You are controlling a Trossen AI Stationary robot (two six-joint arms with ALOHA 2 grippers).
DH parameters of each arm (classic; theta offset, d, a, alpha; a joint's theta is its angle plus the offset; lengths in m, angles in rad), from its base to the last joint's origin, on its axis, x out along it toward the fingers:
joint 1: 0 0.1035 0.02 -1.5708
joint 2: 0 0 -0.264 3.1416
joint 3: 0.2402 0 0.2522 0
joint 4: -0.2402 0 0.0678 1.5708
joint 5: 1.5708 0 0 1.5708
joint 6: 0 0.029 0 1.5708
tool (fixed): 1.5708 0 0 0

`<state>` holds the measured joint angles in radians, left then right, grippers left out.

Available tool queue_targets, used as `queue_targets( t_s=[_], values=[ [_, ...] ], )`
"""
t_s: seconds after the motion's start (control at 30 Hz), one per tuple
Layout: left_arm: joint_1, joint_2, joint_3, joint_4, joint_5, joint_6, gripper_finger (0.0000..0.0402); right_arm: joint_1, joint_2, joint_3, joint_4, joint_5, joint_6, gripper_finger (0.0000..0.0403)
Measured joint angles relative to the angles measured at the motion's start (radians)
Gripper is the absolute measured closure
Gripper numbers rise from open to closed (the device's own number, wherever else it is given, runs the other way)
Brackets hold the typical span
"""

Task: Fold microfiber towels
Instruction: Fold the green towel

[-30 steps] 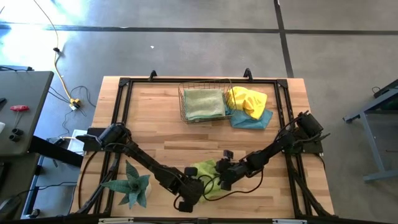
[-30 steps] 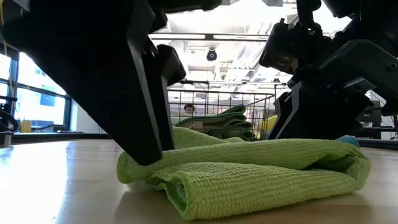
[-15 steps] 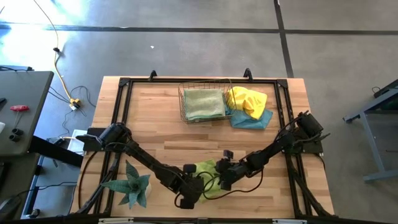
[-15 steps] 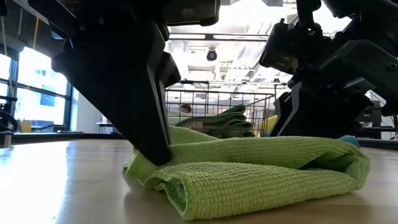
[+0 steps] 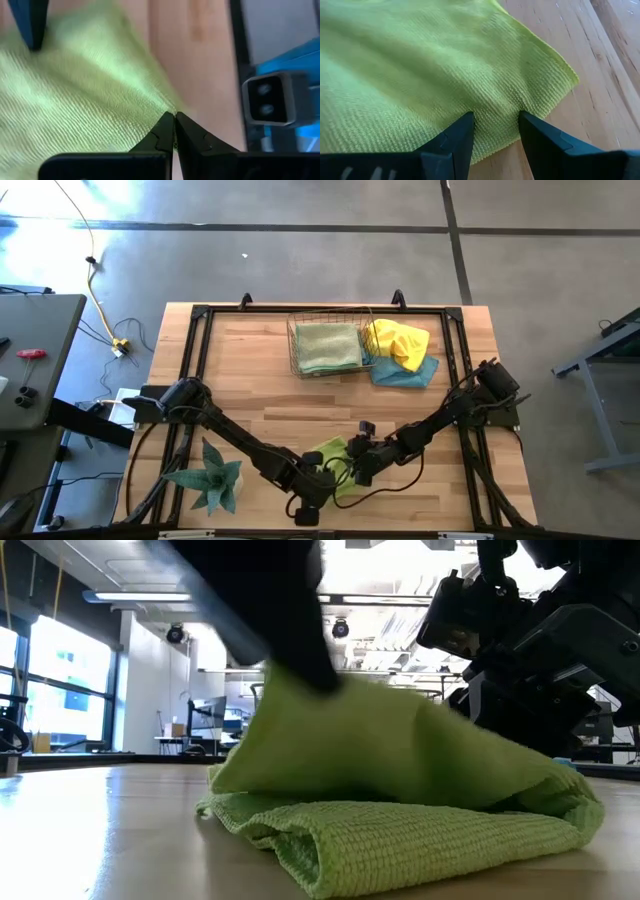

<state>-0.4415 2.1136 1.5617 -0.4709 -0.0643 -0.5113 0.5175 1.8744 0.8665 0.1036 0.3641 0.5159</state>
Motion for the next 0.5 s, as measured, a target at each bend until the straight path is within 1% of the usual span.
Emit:
queue_targets(
  t_s=[0.07, 0.27, 0.37, 0.5],
  values=[
    [0.003, -0.002, 0.017, 0.008, 0.0, 0.013, 0.04, 0.0, 0.0, 0.0, 0.0, 0.0, 0.0, 0.0252],
    [-0.005, 0.02, 0.015, -0.021, -0.001, 0.016, 0.04, 0.0, 0.0, 0.0, -0.002, 0.0, -0.008, 0.0252],
    [-0.006, 0.044, 0.015, 0.0, 0.025, 0.009, 0.0398, 0.0, 0.0, 0.0, -0.005, -0.003, 0.001, 0.0252],
    [-0.005, 0.051, 0.015, 0.005, 0.019, 0.009, 0.038, -0.002, 0.0, 0.016, -0.027, -0.05, 0.004, 0.0252]
  ],
)
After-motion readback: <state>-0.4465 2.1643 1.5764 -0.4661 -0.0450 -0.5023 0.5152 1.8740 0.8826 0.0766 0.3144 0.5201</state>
